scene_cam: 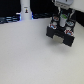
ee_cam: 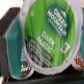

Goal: Open the kcup holder, insert the kcup into the holder, and close the kcup holder

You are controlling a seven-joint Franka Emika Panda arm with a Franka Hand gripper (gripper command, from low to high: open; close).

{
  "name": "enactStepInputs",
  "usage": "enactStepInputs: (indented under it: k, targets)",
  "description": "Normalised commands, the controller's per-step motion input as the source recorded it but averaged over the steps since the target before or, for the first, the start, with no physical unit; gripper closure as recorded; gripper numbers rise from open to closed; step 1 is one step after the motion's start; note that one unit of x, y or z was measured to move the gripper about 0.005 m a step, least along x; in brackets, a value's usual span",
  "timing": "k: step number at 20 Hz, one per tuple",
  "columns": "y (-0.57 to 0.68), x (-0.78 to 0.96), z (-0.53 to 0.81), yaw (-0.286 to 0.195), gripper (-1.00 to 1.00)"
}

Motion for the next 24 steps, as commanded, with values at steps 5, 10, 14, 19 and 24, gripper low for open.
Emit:
enactStepInputs:
  k: [5, 10, 14, 19, 24]
  targets:
    - [-0.05, 0.04, -0.04, -0.010, 1.00]
    - [-0.04, -0.09, 0.01, -0.001, 1.00]
    - [-0.10, -0.19, 0.12, -0.009, 1.00]
    - [-0.09, -0.01, -0.07, -0.009, 1.00]
    - [-0.03, 0.04, -0.13, -0.013, 1.00]
